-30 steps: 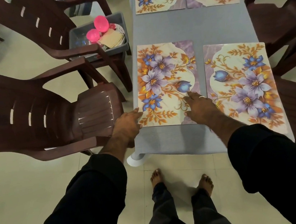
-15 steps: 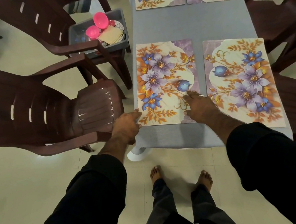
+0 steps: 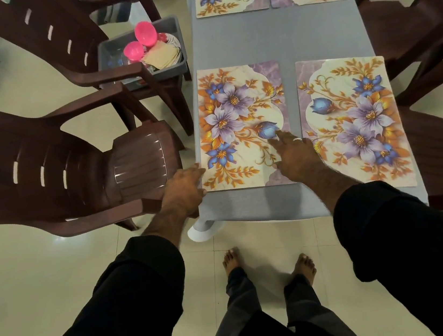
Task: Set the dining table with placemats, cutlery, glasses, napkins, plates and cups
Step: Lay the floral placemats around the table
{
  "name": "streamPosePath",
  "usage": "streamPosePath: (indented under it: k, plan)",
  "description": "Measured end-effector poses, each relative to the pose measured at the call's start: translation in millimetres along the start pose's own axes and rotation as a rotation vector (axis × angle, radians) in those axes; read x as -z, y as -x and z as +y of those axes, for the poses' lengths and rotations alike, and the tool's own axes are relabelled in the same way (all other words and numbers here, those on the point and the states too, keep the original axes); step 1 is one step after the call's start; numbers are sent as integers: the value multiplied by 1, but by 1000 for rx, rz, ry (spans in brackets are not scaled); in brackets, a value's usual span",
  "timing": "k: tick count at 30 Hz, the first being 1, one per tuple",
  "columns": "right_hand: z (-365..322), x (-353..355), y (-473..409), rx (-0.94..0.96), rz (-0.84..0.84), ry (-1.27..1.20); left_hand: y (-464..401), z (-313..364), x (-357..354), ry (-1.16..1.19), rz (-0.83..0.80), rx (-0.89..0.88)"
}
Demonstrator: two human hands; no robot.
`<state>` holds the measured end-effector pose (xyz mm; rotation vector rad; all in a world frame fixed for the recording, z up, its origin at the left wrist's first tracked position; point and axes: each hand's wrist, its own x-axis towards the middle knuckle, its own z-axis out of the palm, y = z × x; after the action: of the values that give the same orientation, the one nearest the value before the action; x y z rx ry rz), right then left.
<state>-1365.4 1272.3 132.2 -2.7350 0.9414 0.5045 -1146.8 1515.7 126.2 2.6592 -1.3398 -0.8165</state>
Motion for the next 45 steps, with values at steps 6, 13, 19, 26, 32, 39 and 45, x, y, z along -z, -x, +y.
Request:
streamPosePath:
  k: [6,13,19,26,32,39,45]
  plan:
    - [46,40,17,-87,172,-99,-15,30,38,-72,83,-76]
    - [149,32,66,-226,224,-132,-56,144,40,-169,171,-261]
    - [233,-21,103,-304,103,-184,-80,255,-29,-260,70,-429]
    - [267,-24,90,-193,117,-156,-97,312,-76,-383,-7,-376]
    - [289,3,62,-147,84,-186,-117,319,-44,-391,-48,-353]
    - [299,7,83,-30,-8,-122,-85,323,-44,-444,-86,-340]
    - [303,12,102,-5,5,-81,-64,313,-47,-436,-24,-372]
